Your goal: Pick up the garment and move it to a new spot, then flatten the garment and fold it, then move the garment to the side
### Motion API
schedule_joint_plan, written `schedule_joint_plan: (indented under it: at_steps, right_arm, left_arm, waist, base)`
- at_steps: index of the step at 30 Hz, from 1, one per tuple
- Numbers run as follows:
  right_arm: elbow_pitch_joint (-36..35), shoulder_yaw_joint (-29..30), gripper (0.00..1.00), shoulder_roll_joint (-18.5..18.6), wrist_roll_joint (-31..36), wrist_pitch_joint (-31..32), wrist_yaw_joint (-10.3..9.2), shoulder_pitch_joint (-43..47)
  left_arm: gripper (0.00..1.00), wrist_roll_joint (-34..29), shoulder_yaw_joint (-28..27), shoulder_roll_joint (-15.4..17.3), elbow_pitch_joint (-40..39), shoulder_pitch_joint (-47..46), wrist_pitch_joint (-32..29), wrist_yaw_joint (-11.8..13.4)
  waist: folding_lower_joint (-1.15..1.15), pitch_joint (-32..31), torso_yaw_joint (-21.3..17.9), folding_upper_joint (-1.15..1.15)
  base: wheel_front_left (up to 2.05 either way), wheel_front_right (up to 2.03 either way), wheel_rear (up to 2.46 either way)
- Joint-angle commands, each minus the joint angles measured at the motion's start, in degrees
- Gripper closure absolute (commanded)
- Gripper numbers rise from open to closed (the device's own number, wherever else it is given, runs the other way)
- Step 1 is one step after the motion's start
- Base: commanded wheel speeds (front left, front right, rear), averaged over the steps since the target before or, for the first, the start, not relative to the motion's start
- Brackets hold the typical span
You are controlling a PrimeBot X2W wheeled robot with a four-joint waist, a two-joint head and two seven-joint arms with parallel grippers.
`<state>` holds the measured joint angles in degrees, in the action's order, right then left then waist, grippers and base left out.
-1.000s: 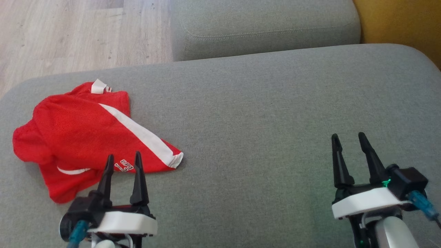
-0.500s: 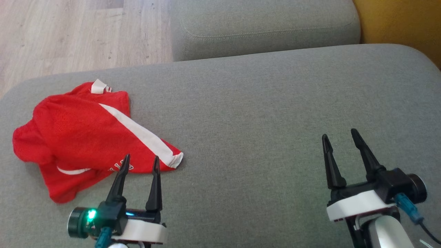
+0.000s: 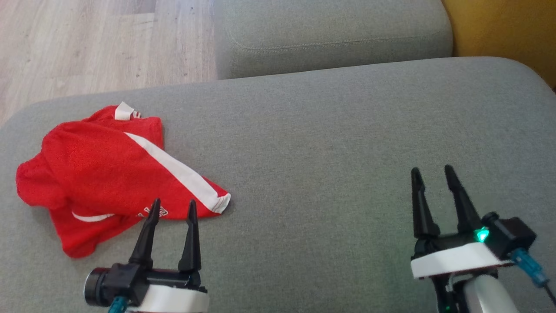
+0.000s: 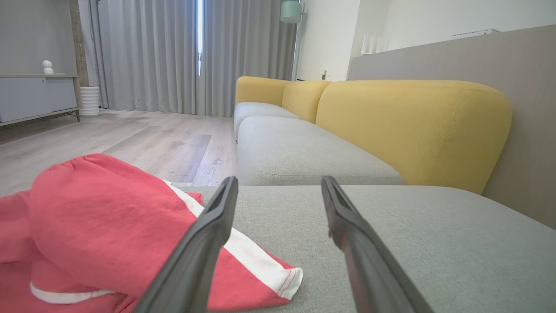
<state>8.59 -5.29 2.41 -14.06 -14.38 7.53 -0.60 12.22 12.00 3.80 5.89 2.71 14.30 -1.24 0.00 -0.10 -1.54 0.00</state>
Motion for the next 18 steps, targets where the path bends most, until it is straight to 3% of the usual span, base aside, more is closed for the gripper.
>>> schedule_joint_plan:
  at_steps: [1,18]
  right_arm:
    - [-0.8,-1.9,0.00,0.5,0.0,-0.6,-0.04,-1.7]
    - [3.4,-2.4,0.00,0.5,0.6,-0.6,-0.04,-2.6]
  left_arm:
    - [0.00,-1.1,-2.3,-0.3,-1.3,-1.6,0.7,-0.4]
    - [0.00,-2.0,-4.6,-0.9,-1.0,-1.2,0.7,-1.7]
  waist:
    - [0.00,-0.1,0.0,0.00]
    - [0.00,-0.4,-0.4,0.00]
  base:
    - [0.00,0.00,0.00]
    - [0.00,0.00,0.00]
